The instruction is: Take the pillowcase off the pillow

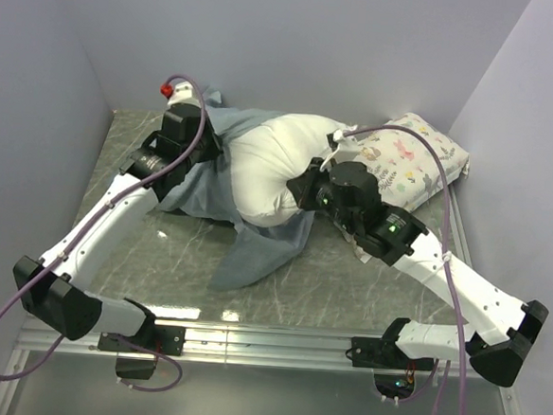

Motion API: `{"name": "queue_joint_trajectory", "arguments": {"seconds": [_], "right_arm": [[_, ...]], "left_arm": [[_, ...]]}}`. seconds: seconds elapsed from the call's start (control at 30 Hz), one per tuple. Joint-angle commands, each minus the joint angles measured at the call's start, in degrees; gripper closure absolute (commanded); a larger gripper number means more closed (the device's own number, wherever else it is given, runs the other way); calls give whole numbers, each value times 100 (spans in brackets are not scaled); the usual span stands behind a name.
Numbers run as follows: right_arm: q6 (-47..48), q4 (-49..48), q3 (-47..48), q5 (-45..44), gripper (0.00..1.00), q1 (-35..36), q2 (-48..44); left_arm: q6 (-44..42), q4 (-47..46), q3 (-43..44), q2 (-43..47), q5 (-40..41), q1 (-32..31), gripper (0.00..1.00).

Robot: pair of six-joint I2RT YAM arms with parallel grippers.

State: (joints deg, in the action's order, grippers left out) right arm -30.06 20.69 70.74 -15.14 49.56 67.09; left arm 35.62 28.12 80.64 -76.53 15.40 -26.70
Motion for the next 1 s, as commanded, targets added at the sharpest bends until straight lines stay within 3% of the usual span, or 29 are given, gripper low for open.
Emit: {"name": "queue_joint_trajectory", "arguments": {"seconds": [0.0,0.27,0.43,0.57,0.7,0.8,0.83,0.97], "right_arm": [[290,-356,923,-341,100,-52,-258],[607,102,1390,-842,100,-69,-749],[634,208,1136,-807,100,-61,-1223],[511,67,259,-833,100,-61,-1611],[370,155,-533,-895,100,-69,-1944],[212,286,-1324,-859,100,-61,-2357],[116,400,-1517,-842,100,-69,-2411],[-78,515,-2572,-702,100,-61,-2648]], "left_arm": [[252,124,-136,-265,815,707,100],[736,-237,-567,-836,859,2255,100],[938,-342,-672,-1319,616,3187,100],[1044,-377,-769,-1382,263,3162,100],[1027,-413,-980,-1084,182,2733,100],[887,-456,-1173,-776,60,2540,90],[842,-465,-1260,-610,-19,2538,78],[500,-439,-1244,-161,-256,2538,55]]}}
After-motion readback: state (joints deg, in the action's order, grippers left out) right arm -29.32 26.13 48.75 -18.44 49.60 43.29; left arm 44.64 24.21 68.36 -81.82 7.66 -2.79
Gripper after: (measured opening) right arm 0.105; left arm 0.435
